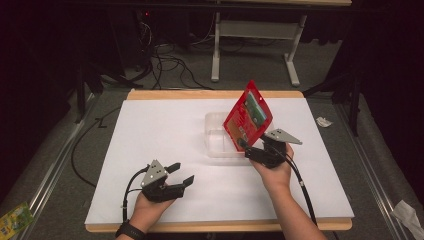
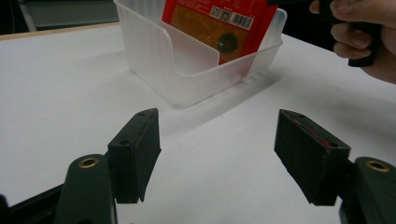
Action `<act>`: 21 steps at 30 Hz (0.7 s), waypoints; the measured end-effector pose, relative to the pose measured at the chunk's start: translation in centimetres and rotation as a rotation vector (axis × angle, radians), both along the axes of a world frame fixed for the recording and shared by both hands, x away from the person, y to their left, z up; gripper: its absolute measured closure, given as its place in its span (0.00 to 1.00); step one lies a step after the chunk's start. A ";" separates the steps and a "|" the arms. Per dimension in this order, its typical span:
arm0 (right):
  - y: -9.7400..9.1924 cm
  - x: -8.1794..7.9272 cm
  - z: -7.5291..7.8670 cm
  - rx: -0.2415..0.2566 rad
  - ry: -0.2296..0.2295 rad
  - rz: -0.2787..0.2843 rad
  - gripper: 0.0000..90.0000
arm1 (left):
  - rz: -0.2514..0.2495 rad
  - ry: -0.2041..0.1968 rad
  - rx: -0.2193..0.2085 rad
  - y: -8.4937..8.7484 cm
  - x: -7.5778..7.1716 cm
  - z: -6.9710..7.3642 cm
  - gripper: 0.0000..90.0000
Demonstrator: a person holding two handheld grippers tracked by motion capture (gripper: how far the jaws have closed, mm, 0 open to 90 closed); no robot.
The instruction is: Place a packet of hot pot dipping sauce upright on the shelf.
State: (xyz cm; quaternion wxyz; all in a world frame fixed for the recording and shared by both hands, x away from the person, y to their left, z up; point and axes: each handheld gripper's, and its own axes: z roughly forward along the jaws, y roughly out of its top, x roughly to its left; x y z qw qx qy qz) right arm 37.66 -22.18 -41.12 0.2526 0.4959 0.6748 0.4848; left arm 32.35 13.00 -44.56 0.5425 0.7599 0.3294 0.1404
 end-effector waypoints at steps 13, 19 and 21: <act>-4.8 -5.3 -0.3 -0.014 0.007 0.060 0.23 | -0.001 0.006 0.012 -0.2 0.0 -0.2 0.35; -7.7 -7.9 -0.8 -0.050 0.020 0.069 0.22 | -0.001 0.006 0.015 -0.4 -0.1 -0.3 0.35; -8.6 -8.8 -1.0 -0.062 0.026 0.065 0.20 | -0.004 0.011 0.007 -0.5 -0.2 -0.2 0.35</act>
